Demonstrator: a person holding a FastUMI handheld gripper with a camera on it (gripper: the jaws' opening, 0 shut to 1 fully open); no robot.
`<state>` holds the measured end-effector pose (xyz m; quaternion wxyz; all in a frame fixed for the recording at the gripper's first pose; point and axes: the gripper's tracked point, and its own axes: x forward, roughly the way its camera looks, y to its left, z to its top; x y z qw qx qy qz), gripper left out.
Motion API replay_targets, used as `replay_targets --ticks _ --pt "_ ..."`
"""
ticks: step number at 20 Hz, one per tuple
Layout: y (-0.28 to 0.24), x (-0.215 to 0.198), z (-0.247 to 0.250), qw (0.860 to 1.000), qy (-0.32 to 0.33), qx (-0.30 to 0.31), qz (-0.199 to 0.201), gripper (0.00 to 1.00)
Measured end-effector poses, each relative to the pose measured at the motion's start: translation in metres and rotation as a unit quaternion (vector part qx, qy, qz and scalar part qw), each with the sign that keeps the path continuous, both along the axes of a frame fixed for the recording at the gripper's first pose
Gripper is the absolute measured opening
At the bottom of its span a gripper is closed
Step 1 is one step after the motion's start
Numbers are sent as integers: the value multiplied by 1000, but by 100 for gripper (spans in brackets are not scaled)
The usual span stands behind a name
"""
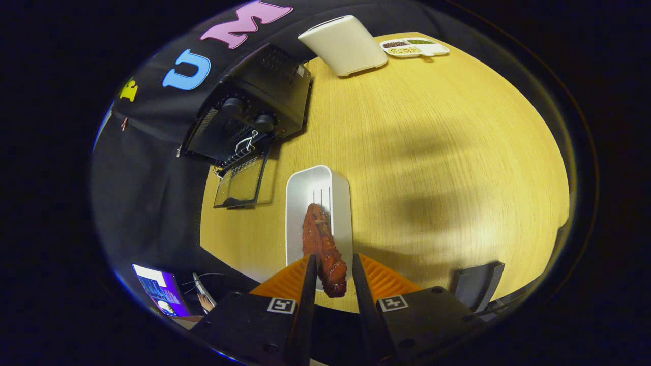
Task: Open the toaster oven, put the food inside, and close the toaster oven door.
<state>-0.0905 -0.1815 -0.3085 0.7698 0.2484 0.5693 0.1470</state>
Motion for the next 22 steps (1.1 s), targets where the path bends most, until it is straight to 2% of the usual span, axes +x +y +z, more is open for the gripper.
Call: replay_targets --ticks 1,3,4,6,13,17,22 --pt "1 0 1 1000 0 3 -2 44" --pt "4 -1 -5 1000 19 6 -5 28" --pt "2 -2 2 1000 20 10 -4 28" --pt "4 0 2 1000 12 10 -1 21" --pt "-1 7 21 1000 -17 0 -9 13" --pt "-1 10 49 999 -47 -19 -19 13" --pt "46 11 99 994 -86 -27 -68 13"
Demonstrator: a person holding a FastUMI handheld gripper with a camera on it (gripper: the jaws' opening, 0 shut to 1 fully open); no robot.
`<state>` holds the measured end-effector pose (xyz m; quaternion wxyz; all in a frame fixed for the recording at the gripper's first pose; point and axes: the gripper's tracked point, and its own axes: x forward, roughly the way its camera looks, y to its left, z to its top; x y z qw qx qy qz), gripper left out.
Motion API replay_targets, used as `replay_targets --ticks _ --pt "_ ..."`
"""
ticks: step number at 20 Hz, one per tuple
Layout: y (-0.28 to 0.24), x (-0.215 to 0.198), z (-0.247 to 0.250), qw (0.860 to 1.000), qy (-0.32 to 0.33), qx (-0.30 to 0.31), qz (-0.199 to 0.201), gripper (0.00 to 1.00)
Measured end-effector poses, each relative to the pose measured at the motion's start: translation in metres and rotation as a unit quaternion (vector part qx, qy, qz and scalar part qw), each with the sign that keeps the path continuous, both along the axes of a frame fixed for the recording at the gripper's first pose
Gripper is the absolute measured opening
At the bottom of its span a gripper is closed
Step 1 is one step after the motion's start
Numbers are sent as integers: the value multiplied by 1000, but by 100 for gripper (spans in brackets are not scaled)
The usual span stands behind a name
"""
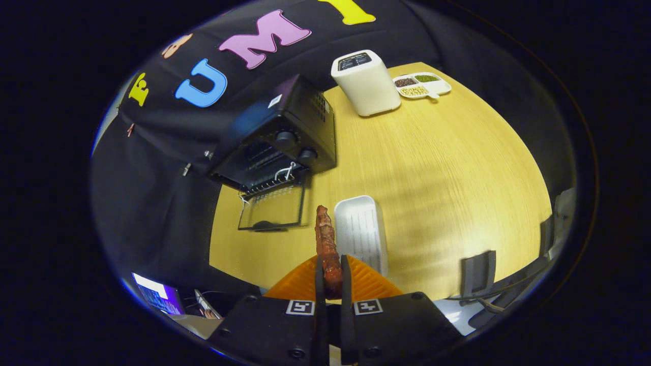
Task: Open the toaster oven, put the food inside, and close the toaster oven door.
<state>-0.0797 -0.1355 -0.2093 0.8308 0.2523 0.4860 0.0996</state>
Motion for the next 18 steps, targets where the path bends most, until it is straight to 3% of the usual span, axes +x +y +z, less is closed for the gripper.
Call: replay_targets --ticks 9,18 --pt "142 33 35 993 -65 45 -89 13" --pt "221 115 9 986 -94 81 -114 13"
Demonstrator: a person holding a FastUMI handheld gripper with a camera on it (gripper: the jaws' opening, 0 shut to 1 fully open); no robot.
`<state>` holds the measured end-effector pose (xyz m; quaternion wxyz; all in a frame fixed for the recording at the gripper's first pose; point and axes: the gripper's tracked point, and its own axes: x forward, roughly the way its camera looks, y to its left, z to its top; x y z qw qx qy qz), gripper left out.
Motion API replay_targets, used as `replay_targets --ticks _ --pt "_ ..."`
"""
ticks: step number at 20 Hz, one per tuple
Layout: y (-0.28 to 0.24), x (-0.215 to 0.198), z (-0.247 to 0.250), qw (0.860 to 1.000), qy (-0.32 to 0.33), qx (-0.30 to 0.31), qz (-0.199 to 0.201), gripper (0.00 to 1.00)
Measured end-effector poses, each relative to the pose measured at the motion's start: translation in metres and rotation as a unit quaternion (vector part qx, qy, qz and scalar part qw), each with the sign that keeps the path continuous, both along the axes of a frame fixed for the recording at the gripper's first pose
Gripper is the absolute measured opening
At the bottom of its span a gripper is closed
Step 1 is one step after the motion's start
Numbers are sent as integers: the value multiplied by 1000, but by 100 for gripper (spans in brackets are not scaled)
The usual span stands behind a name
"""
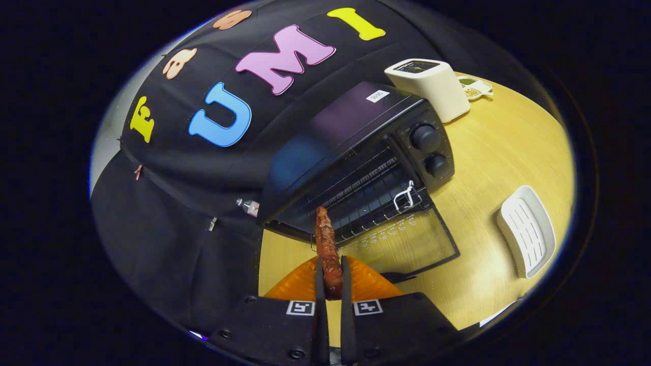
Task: Open the toaster oven, put the food inside, and close the toaster oven door.
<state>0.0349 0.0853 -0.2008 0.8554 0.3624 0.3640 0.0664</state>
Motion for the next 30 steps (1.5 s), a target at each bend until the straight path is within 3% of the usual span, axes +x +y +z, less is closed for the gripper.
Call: replay_targets --ticks 5,11,18,21,24,28,30 --pt "16 36 -30 1000 -17 1 0 13" --pt "17 87 -40 994 -63 50 -75 13" --pt "16 106 -66 993 -65 11 -99 13" --pt "12 105 -61 993 -71 -12 -98 20" --pt "6 106 -55 992 -85 -45 -83 45" --pt "-2 93 -39 990 -105 -82 -53 95" --pt "0 80 -31 987 -114 -108 -27 98"
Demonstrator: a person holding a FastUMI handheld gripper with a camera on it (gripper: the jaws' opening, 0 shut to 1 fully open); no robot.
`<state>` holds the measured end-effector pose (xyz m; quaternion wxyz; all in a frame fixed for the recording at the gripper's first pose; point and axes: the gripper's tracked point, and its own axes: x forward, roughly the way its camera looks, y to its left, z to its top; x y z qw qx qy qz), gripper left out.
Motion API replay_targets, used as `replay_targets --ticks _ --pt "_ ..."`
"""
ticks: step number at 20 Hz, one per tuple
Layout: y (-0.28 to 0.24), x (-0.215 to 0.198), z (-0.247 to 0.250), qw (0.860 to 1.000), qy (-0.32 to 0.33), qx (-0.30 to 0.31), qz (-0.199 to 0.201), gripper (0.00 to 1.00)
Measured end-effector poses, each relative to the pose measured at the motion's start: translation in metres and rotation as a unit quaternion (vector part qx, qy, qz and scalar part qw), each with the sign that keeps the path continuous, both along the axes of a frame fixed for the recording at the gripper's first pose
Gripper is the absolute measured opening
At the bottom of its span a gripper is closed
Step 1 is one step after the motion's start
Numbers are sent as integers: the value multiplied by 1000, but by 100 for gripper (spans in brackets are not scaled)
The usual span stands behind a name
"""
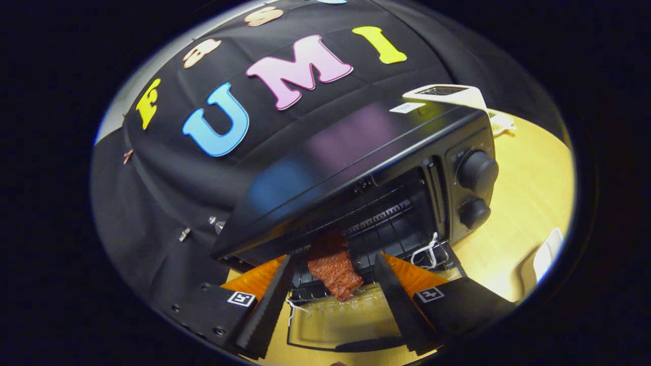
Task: Open the toaster oven, put the food inside, and close the toaster oven door.
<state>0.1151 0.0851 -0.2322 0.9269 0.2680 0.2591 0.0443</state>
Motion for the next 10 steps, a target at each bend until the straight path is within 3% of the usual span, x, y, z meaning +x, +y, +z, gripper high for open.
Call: replay_targets --ticks 5,10 --pt "4 -48 20 995 -12 -84 59 98" --pt "5 -93 14 988 4 -121 95 98"
